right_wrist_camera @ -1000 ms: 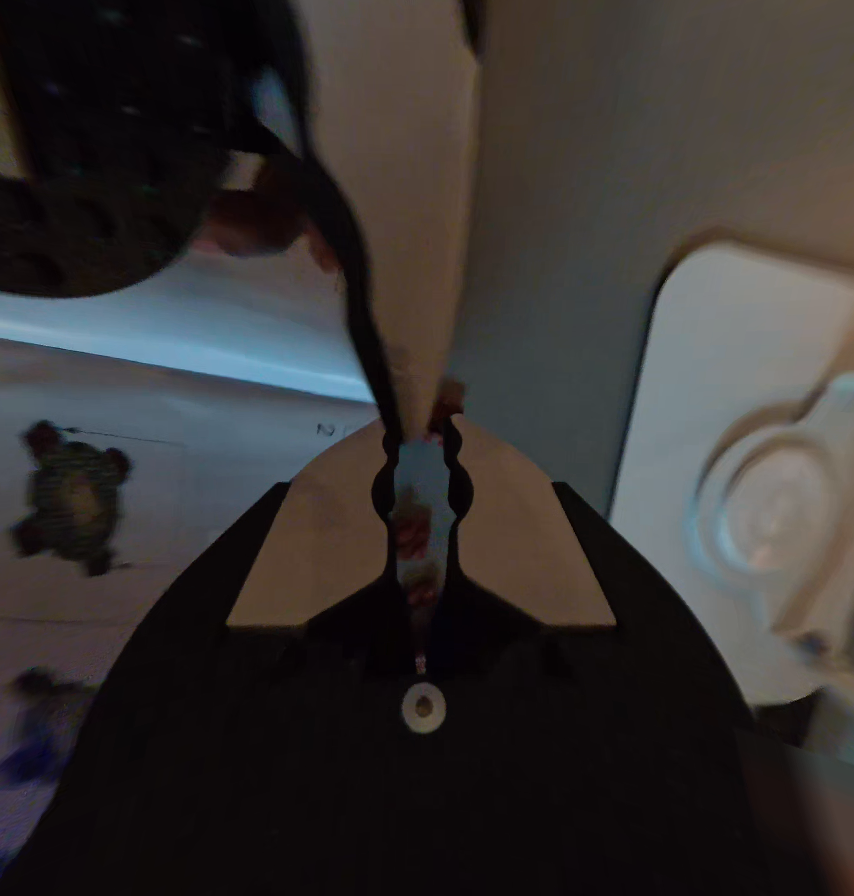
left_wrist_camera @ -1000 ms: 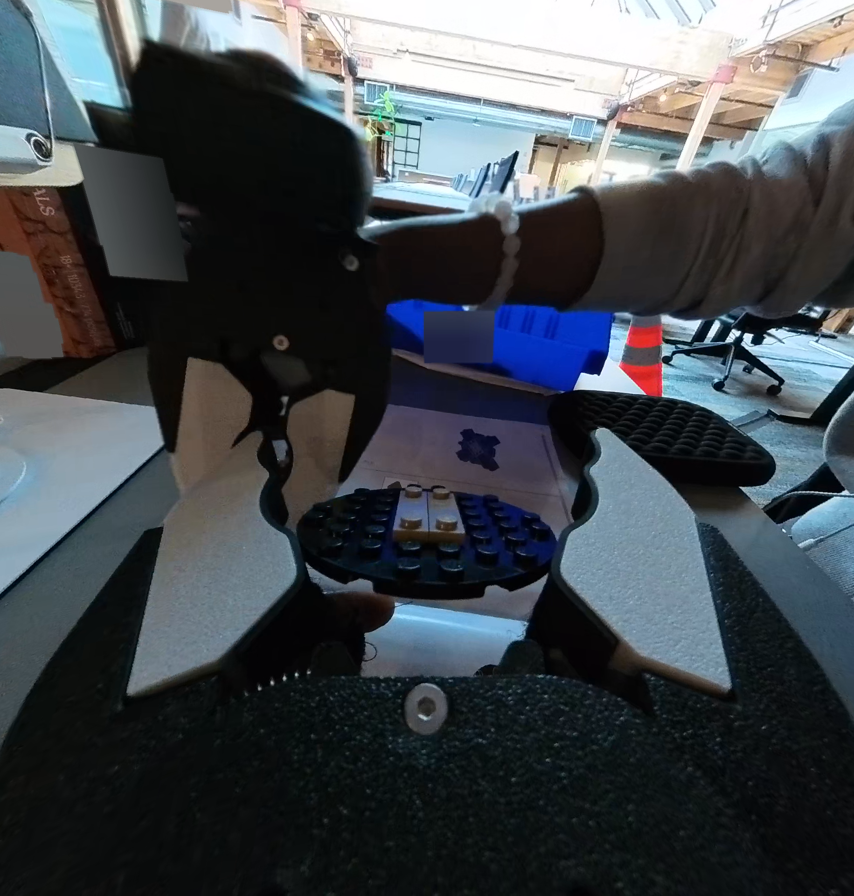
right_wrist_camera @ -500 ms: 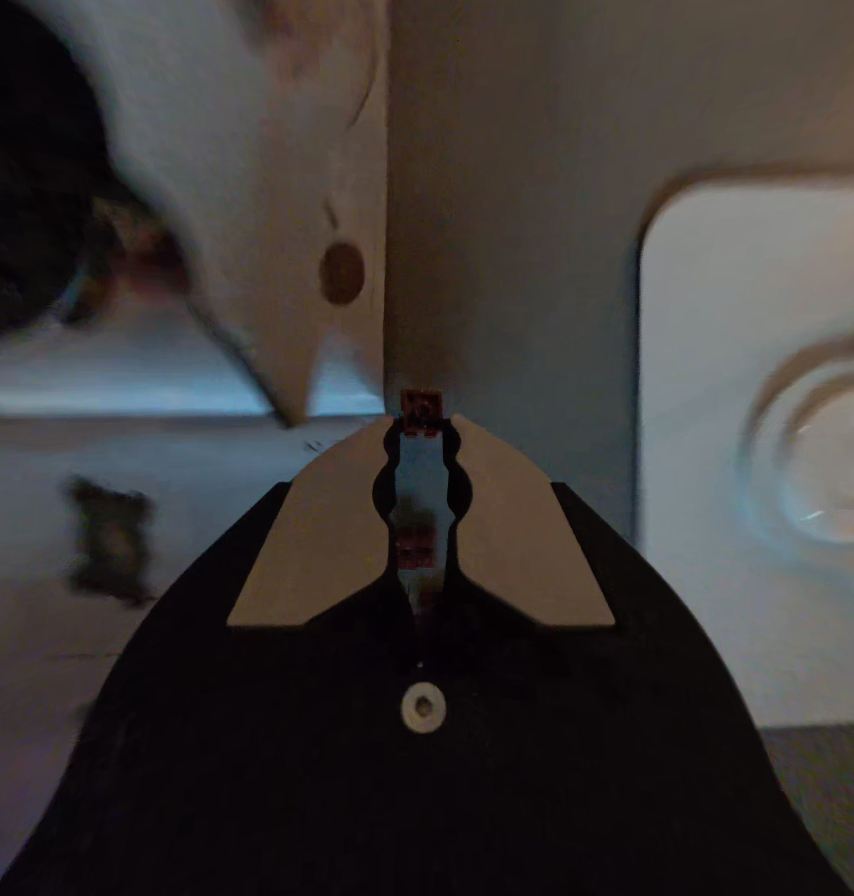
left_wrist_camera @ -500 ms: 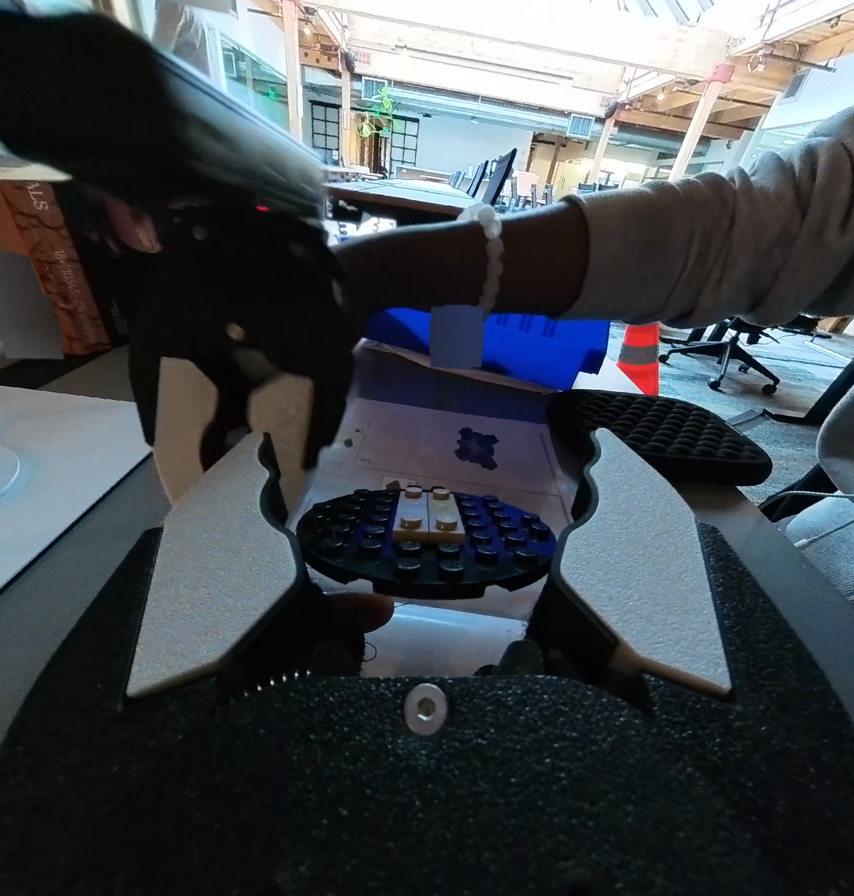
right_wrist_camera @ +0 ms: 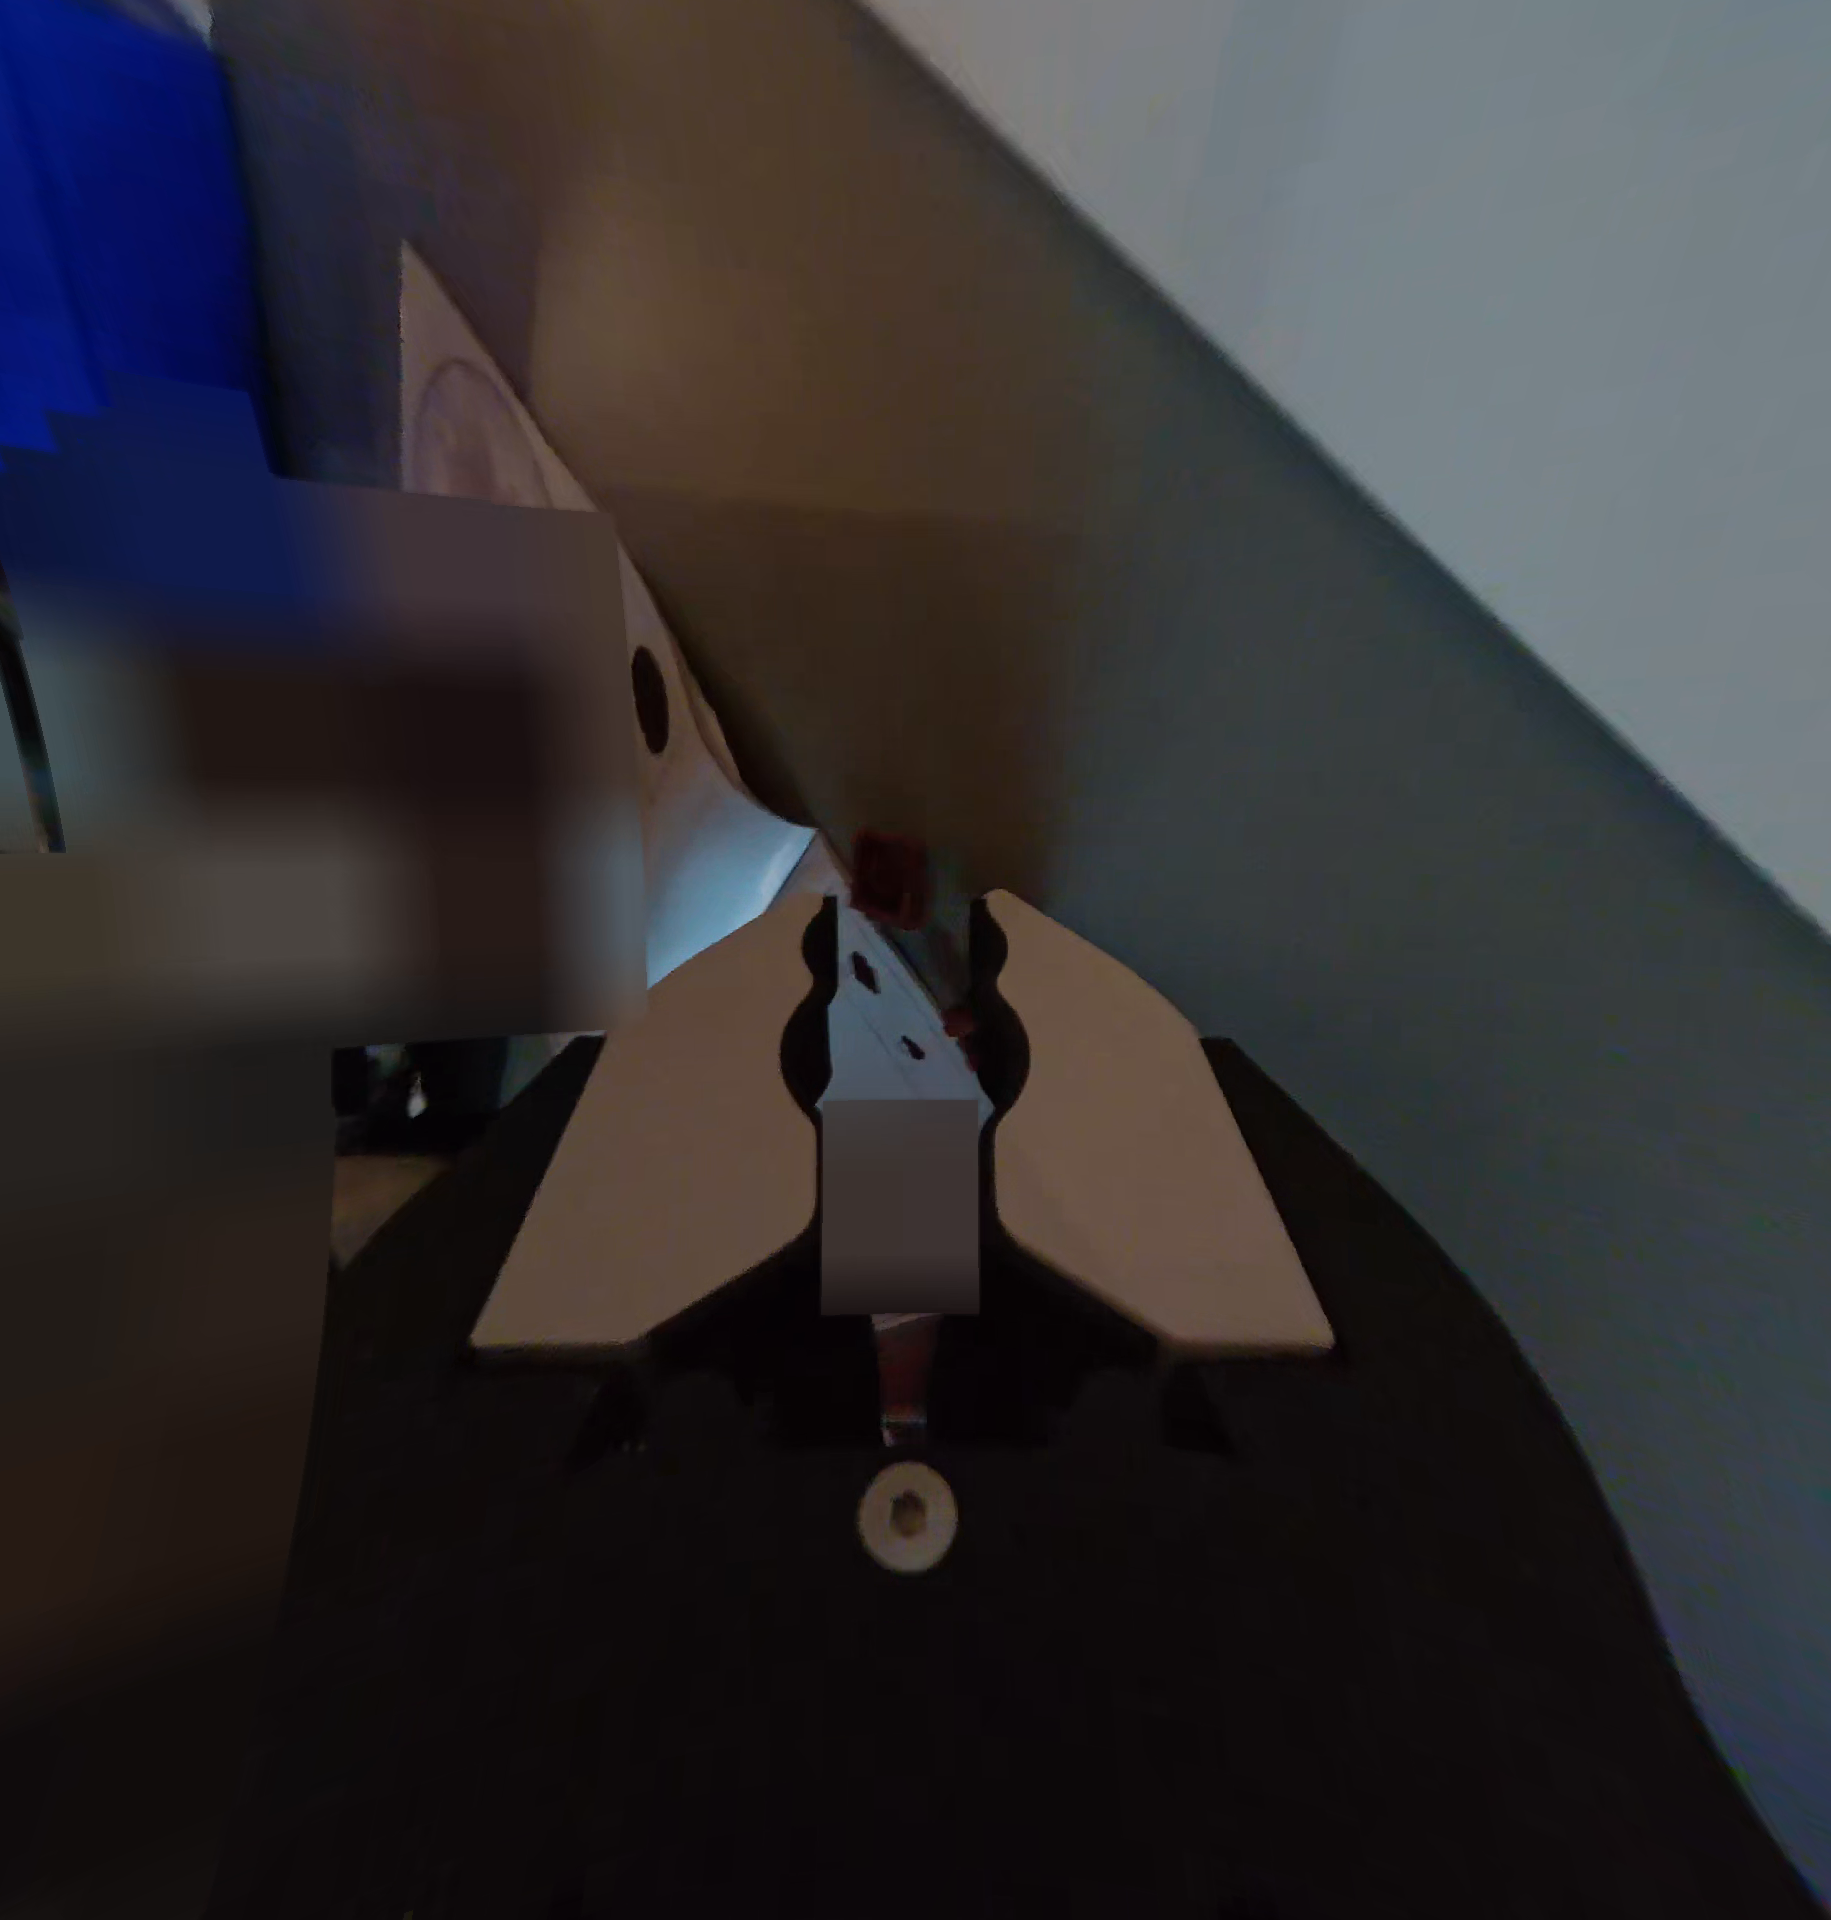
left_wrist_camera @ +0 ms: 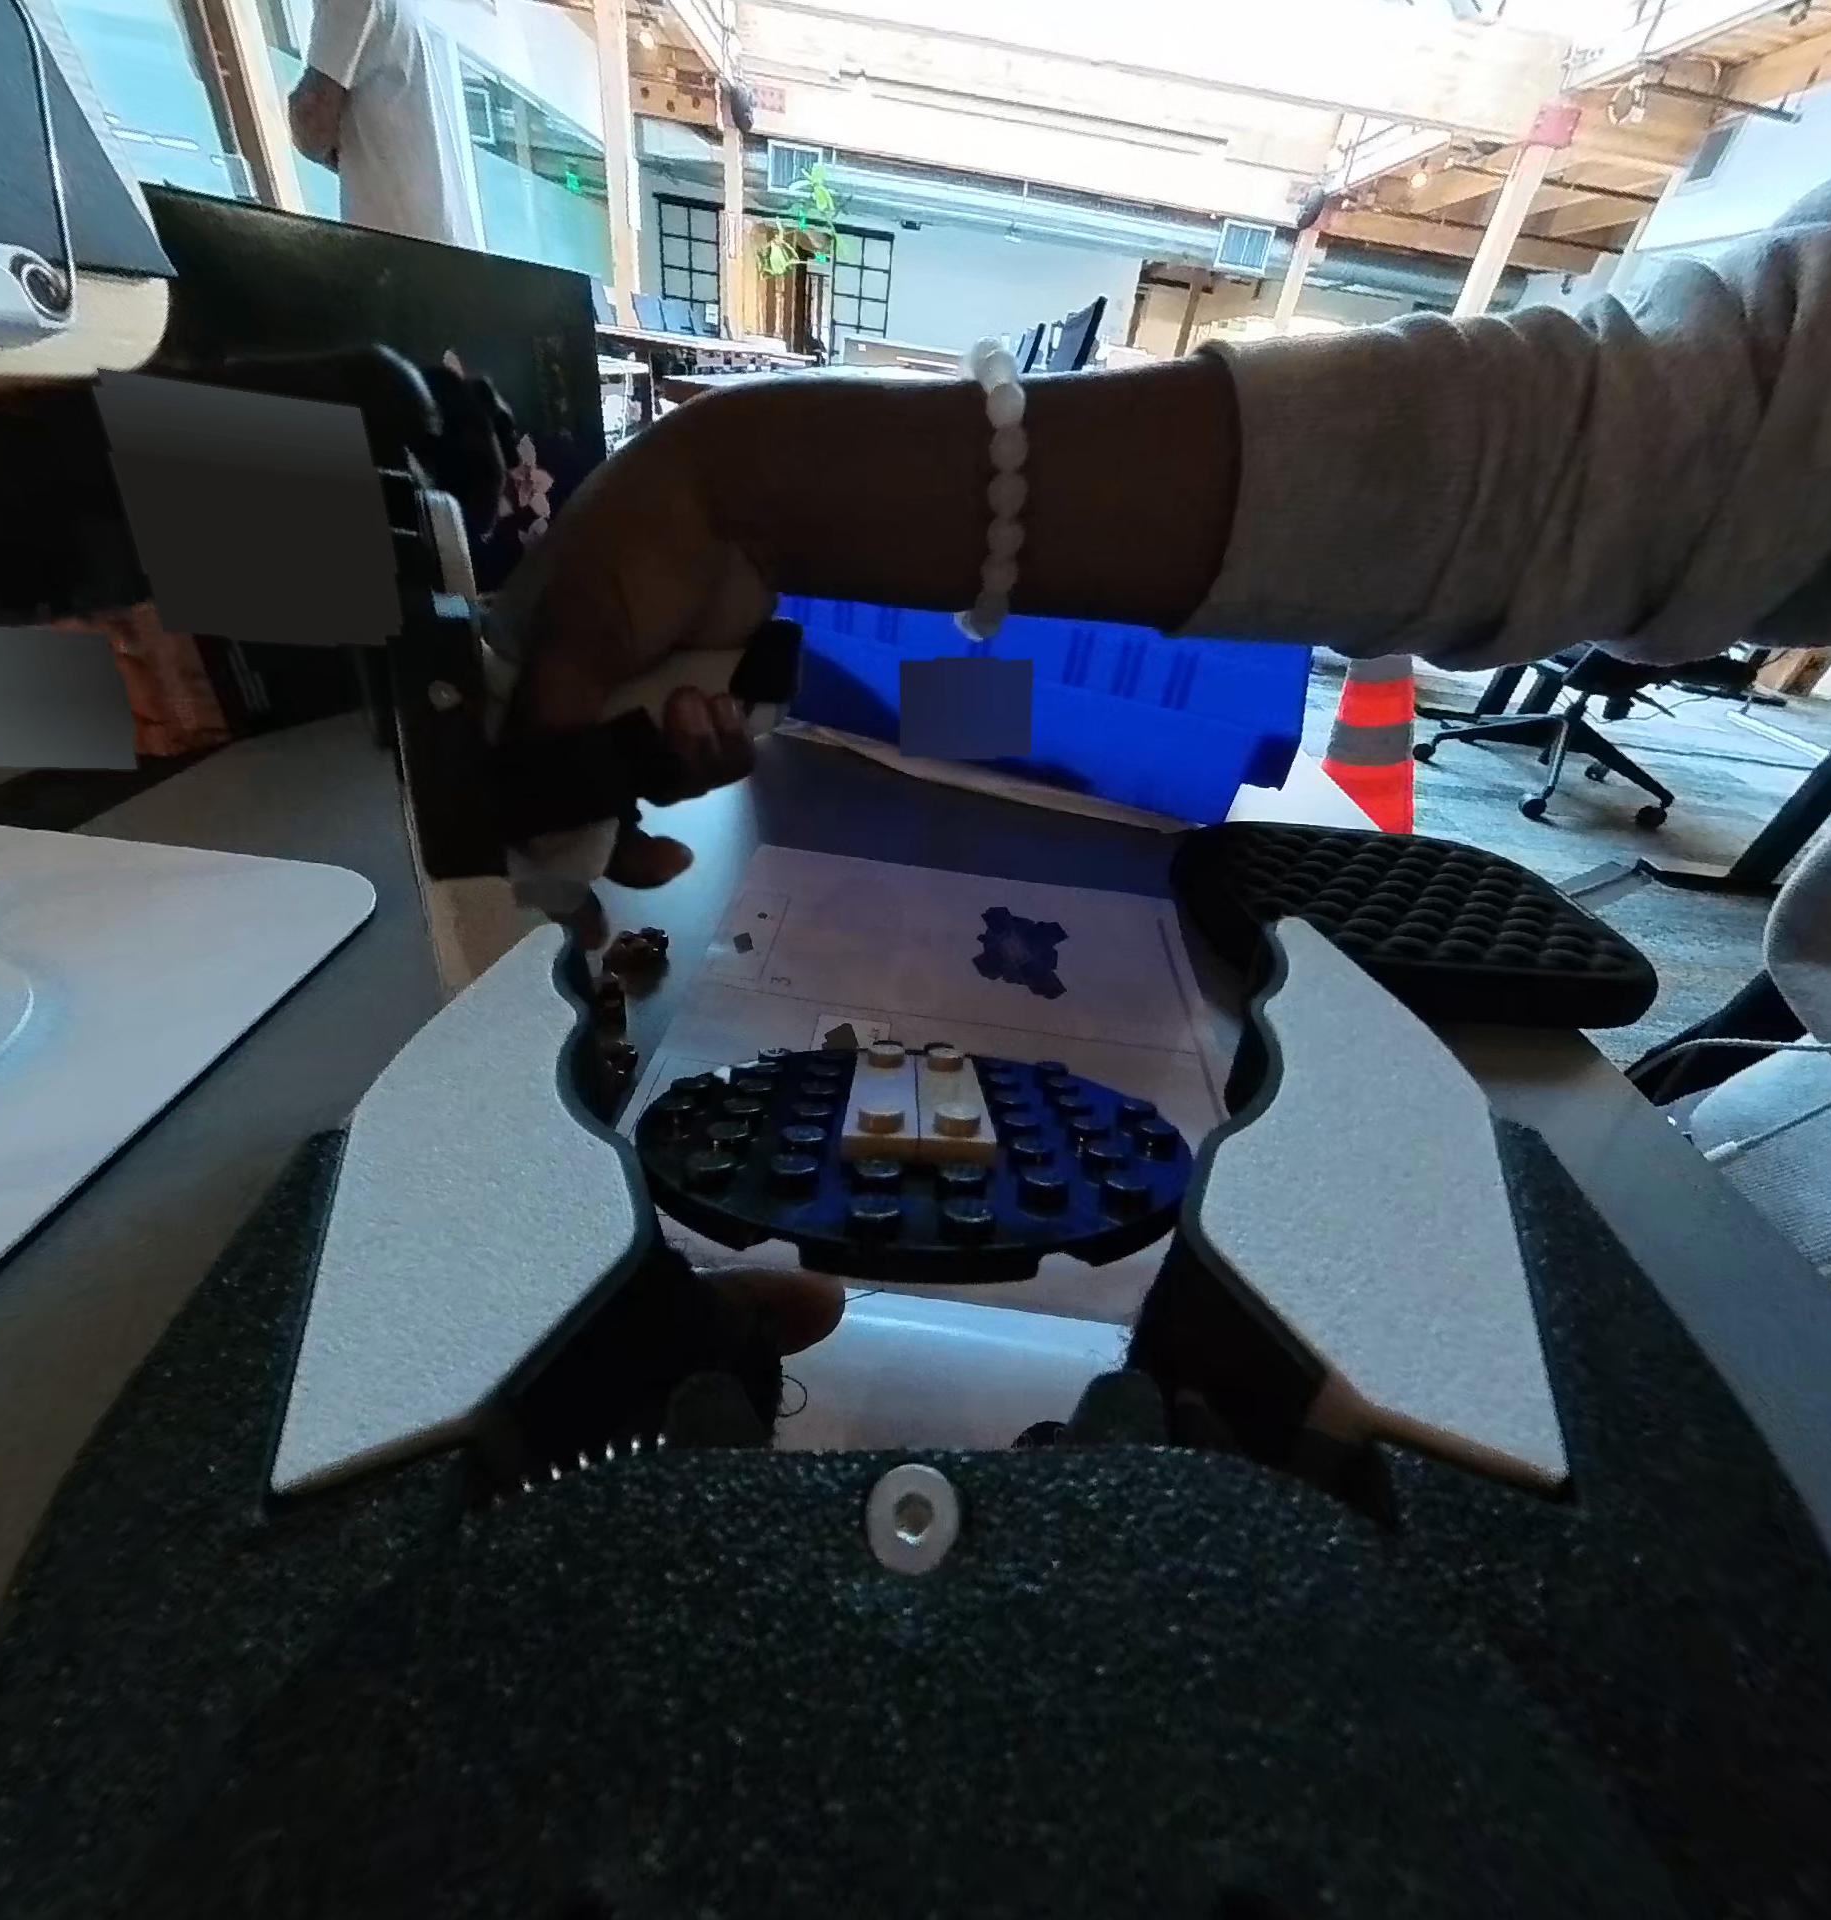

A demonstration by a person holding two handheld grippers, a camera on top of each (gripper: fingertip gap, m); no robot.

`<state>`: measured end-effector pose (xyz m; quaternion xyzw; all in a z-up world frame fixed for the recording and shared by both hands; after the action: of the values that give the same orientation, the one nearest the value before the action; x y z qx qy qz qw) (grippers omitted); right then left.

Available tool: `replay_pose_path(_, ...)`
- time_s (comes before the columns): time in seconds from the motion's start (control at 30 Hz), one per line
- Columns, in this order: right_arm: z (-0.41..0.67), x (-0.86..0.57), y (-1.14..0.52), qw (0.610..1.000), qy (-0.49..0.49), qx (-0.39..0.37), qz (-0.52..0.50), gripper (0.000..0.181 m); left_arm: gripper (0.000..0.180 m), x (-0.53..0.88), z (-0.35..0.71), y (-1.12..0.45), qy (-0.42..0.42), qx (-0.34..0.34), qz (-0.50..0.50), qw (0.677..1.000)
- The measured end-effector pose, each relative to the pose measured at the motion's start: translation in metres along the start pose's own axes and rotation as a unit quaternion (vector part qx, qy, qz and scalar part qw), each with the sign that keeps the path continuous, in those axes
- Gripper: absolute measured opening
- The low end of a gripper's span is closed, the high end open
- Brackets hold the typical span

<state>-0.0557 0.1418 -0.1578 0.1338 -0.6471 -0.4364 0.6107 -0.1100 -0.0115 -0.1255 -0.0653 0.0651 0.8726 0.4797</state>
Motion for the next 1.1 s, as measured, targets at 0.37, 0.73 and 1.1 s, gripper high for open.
replay_pose_path(0.37, -0.014, 0.041, -0.003, 0.872, 0.429, -0.046, -0.231, 0.015, 0.116, 0.001, 0.0, -0.001, 0.003, -0.003, 0.001, 1.0)
replay_pose_path(0.73, -0.022, 0.044, -0.023, 0.708, 0.608, -0.004, -0.359, 0.015, 0.116, 0.0, 0.001, 0.0, -0.001, -0.002, 0.001, 1.0)
replay_pose_path(1.1, -0.021, 0.04, -0.024, 0.776, 0.535, -0.053, -0.329, 0.005, 0.116, 0.001, 0.001, -0.001, 0.0, -0.002, 0.0, 1.0)
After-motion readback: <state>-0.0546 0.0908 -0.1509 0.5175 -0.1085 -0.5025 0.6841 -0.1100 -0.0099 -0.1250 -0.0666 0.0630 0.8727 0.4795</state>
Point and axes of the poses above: each gripper's, where its closed fingertips meet, y back along the fingers, z out of its top, x = y × z across the jaws, the point moved 7 cm from there along y, back along the fingers, and after that the axes turned 3 degrees about y, right-handed, at the moved point
